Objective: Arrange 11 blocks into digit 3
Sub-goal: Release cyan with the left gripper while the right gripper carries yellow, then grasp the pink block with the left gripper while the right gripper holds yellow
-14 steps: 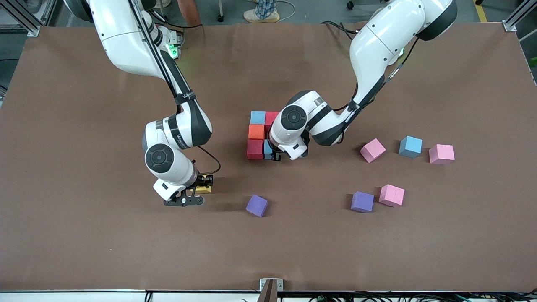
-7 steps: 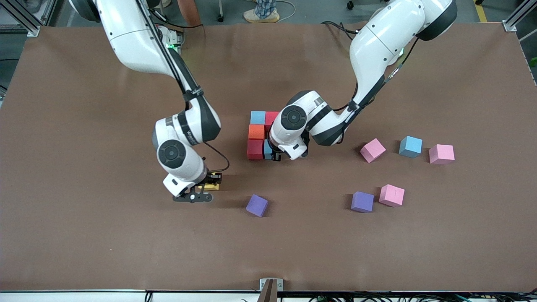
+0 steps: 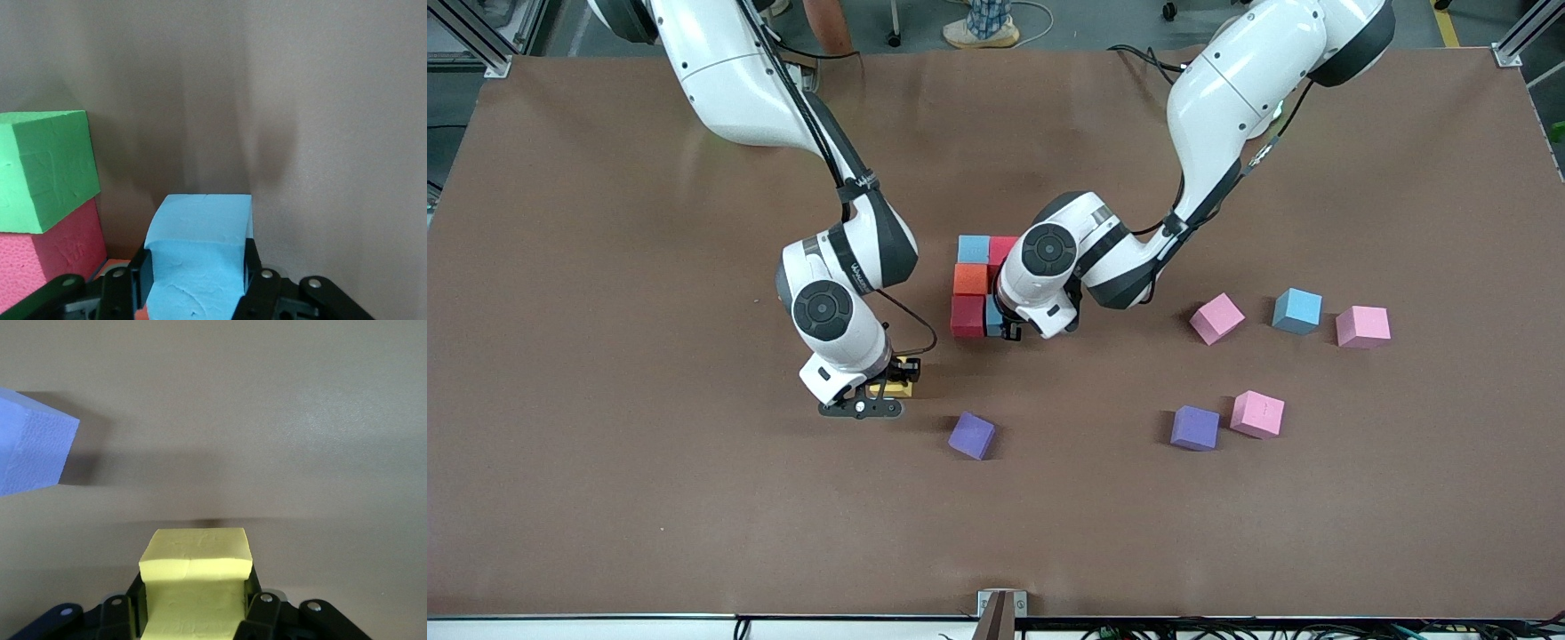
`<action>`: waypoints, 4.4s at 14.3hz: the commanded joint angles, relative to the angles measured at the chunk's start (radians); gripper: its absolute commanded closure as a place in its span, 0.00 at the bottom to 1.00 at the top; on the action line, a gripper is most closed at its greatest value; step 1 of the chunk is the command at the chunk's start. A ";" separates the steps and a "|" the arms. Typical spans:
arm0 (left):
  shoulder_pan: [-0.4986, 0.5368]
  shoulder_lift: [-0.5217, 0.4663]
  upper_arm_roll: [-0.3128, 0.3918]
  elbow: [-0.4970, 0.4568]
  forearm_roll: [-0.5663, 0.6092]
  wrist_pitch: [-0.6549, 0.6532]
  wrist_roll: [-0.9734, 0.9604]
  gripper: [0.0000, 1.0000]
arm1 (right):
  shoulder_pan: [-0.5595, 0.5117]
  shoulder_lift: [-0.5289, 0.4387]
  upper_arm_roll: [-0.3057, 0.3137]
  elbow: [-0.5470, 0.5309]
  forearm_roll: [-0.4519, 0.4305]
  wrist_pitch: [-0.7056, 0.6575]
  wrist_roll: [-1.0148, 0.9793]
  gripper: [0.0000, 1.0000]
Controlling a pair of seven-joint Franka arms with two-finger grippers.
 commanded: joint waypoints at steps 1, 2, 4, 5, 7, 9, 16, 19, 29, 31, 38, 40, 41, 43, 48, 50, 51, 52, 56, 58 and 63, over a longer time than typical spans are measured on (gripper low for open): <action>-0.013 0.031 0.001 0.009 -0.020 0.016 0.004 0.45 | 0.022 0.006 -0.003 0.008 0.011 0.007 0.029 1.00; -0.013 0.029 0.001 0.009 -0.019 0.016 0.007 0.24 | 0.034 0.006 -0.003 0.008 0.011 0.007 0.037 1.00; -0.013 0.029 0.002 0.009 -0.016 0.016 0.039 0.00 | 0.037 0.004 -0.003 0.014 0.012 0.006 0.037 1.00; -0.008 0.024 0.002 0.018 -0.019 0.016 0.060 0.00 | 0.037 0.004 -0.003 0.014 0.012 0.006 0.037 1.00; -0.003 0.018 0.002 0.037 -0.019 0.006 0.069 0.00 | 0.039 0.006 -0.003 0.014 0.015 0.007 0.039 1.00; 0.007 0.002 0.001 0.037 -0.019 0.000 0.070 0.00 | 0.056 0.004 -0.003 0.014 0.015 0.006 0.063 1.00; 0.023 -0.126 0.002 0.052 -0.007 -0.101 0.102 0.00 | 0.106 0.036 0.000 0.066 0.015 0.006 0.094 1.00; 0.056 -0.176 0.010 0.083 -0.006 -0.178 0.225 0.00 | 0.133 0.093 0.001 0.149 0.015 0.003 0.167 1.00; 0.311 -0.224 0.010 0.163 -0.010 -0.362 0.830 0.00 | 0.177 0.110 0.000 0.149 0.005 0.006 0.255 1.00; 0.352 -0.224 0.010 0.176 -0.008 -0.362 0.968 0.00 | 0.186 0.110 -0.003 0.136 0.003 0.009 0.256 1.00; 0.423 -0.158 0.085 0.181 0.122 -0.351 1.701 0.00 | 0.200 0.113 -0.006 0.112 -0.017 0.019 0.255 1.00; 0.438 -0.143 0.094 0.180 0.128 -0.351 1.841 0.00 | 0.200 0.113 -0.006 0.112 -0.017 0.019 0.255 1.00; 0.466 -0.134 0.100 0.175 0.132 -0.351 1.911 0.00 | 0.202 0.113 -0.006 0.112 -0.017 0.016 0.256 1.00; 0.495 -0.109 0.101 0.173 0.130 -0.350 2.058 0.00 | 0.206 0.113 -0.008 0.111 -0.020 0.012 0.255 1.00; 0.497 -0.040 0.116 0.173 0.150 -0.285 2.220 0.00 | 0.206 0.110 -0.008 0.092 -0.038 0.007 0.255 0.99; 0.498 -0.017 0.122 0.173 0.153 -0.262 2.251 0.00 | 0.211 0.110 -0.008 0.086 -0.038 0.010 0.256 0.99; 0.497 -0.014 0.122 0.175 0.155 -0.262 2.254 0.00 | 0.212 0.110 -0.008 0.086 -0.038 0.012 0.256 0.99; 0.497 -0.011 0.125 0.173 0.153 -0.262 2.265 0.00 | 0.214 0.110 -0.008 0.086 -0.038 0.012 0.258 0.99; 0.497 0.014 0.150 0.173 0.153 -0.261 2.288 0.00 | 0.218 0.109 -0.006 0.086 -0.038 0.009 0.281 0.99; 0.497 0.014 0.150 0.172 0.141 -0.257 2.283 0.01 | 0.220 0.109 -0.006 0.086 -0.038 0.009 0.283 0.99; 0.497 0.031 0.150 0.169 0.138 -0.256 2.268 0.30 | 0.222 0.109 -0.005 0.088 -0.035 0.012 0.290 0.99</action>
